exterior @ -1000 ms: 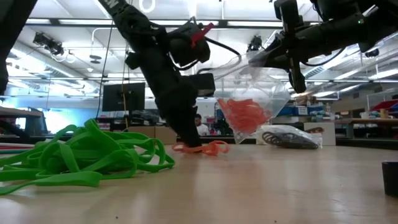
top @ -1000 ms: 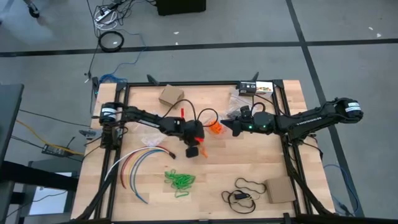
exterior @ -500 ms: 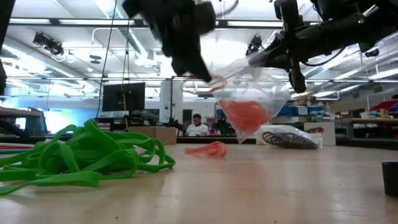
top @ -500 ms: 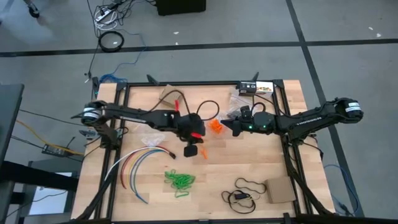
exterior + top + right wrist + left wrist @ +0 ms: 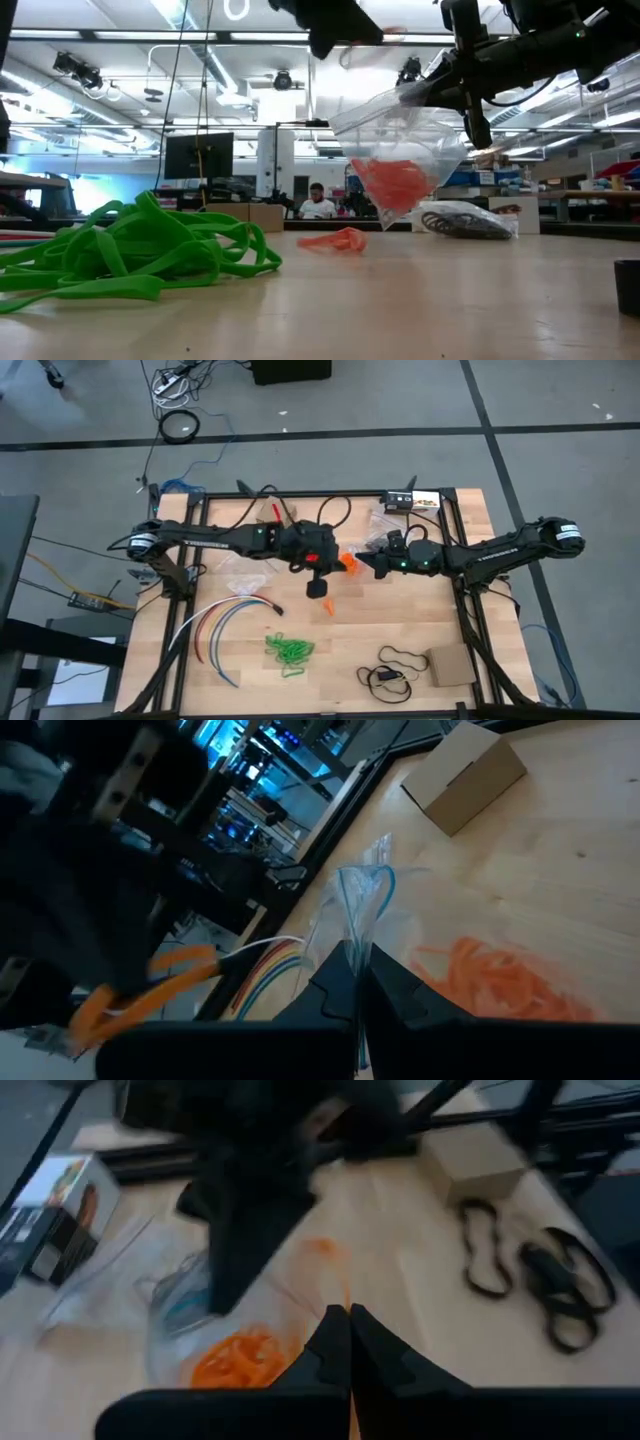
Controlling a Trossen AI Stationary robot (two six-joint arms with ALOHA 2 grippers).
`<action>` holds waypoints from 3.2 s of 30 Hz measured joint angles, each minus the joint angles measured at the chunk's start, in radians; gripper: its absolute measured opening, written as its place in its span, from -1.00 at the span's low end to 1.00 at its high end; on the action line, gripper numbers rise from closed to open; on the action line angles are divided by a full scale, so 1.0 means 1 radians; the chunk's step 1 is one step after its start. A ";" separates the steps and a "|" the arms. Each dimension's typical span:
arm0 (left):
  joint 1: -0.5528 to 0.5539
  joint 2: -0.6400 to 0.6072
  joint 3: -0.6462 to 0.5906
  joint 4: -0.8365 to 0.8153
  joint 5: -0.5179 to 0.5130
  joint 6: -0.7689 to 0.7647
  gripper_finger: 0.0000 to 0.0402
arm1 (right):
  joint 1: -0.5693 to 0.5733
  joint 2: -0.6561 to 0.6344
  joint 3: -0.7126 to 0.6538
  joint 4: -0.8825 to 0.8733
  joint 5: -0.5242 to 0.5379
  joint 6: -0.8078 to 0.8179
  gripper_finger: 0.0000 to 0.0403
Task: Sort rubber bands
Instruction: Put the orange rubber band into the transparent zip bag
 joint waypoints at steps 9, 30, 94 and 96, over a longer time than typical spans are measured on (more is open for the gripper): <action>0.072 0.095 -0.001 -0.026 0.006 -0.078 -0.96 | 0.001 0.000 0.000 0.011 0.000 -0.008 -0.98; 0.065 0.090 0.268 -0.395 -0.045 0.027 -0.07 | 0.001 0.000 0.000 -0.005 0.000 -0.025 -0.98; 0.071 0.229 0.342 -0.429 -0.006 -0.013 -0.07 | 0.001 0.000 0.000 0.051 0.000 -0.044 -0.98; 0.083 0.229 0.342 -0.424 0.027 -0.024 -0.07 | 0.001 0.000 0.000 0.050 0.001 -0.044 -0.98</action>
